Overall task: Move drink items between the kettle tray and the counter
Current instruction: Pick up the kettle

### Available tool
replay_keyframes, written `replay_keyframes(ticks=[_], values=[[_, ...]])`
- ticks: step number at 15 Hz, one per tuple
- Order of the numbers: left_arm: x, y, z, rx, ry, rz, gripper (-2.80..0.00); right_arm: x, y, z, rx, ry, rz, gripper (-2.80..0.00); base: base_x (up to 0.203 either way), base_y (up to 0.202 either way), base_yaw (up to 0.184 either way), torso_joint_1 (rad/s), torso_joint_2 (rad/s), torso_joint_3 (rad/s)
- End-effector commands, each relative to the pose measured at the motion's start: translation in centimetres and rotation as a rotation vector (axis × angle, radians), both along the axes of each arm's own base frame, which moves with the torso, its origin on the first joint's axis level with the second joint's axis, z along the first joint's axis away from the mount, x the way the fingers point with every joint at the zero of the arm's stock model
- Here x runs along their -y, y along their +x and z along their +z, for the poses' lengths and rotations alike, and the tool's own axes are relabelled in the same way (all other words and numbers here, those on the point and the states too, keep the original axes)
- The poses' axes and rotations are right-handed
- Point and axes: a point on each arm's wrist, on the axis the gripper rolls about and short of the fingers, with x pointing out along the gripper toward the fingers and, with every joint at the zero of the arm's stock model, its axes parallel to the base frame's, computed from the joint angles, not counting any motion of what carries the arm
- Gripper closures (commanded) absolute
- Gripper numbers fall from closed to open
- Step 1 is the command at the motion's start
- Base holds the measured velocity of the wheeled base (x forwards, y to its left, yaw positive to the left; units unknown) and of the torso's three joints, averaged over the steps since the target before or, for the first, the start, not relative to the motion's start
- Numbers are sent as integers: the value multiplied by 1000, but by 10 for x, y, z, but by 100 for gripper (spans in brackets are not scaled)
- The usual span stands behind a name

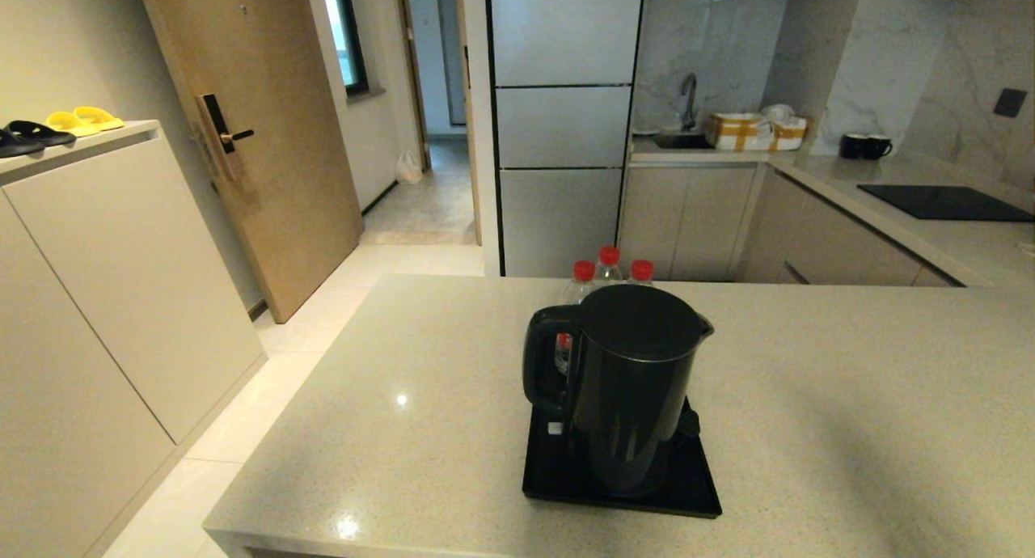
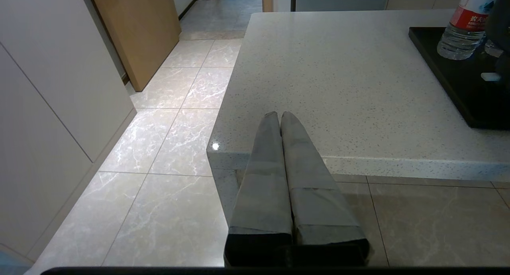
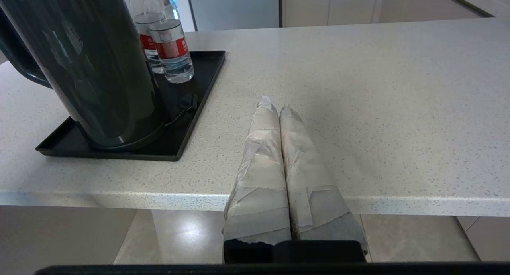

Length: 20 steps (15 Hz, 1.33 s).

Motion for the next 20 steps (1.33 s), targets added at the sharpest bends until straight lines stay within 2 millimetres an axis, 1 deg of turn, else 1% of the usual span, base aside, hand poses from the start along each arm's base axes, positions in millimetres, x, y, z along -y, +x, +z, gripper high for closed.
replay_keyframes(ticks=[1, 15, 20], values=[[0, 0, 0, -1, 0, 1, 0, 0, 0, 0, -3, 0, 0, 0, 0, 0, 0, 0, 0, 0], [0, 0, 0, -2, 2, 1, 0, 0, 0, 0, 0, -8, 2, 0, 0, 0, 0, 0, 0, 0], [0, -1, 2, -18, 86, -23, 0, 0, 0, 0, 0, -8, 2, 0, 0, 0, 0, 0, 0, 0]])
